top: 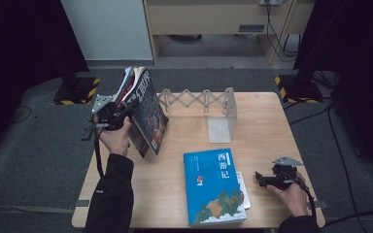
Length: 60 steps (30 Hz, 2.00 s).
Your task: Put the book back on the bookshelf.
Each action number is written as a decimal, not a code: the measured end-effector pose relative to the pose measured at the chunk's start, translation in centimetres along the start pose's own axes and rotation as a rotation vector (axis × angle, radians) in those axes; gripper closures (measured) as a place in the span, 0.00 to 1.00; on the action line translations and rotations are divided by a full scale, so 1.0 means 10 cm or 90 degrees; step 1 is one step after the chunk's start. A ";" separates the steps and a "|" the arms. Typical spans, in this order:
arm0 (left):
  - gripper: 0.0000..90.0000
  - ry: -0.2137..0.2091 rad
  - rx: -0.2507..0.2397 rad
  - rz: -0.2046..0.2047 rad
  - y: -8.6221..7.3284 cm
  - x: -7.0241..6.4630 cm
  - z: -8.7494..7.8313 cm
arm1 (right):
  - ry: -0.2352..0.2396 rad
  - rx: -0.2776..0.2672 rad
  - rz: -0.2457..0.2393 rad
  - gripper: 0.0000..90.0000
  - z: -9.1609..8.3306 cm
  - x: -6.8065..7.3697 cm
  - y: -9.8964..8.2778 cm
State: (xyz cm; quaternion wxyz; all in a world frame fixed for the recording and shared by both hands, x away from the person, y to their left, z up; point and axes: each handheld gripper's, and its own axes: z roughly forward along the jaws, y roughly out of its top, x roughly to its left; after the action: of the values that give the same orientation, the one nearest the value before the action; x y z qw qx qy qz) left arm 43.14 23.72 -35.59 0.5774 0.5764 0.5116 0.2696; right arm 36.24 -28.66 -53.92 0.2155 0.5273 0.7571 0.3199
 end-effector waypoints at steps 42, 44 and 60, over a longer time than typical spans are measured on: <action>0.91 0.119 -0.065 0.079 -0.24 -0.02 0.29 | 0.003 0.004 -0.005 0.03 0.00 0.00 0.00; 0.91 0.120 -0.065 0.082 -0.25 -0.01 0.28 | 0.003 0.004 -0.005 0.03 0.00 0.00 0.00; 0.91 0.109 -0.020 0.093 -0.31 0.02 0.13 | 0.002 0.003 -0.002 0.03 0.00 0.00 0.00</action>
State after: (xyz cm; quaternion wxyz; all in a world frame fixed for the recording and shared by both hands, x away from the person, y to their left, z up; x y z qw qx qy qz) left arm 43.52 22.75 -38.84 0.5192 0.5778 0.5118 0.3670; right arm 36.30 -28.66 -53.92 0.2138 0.5259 0.7591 0.3185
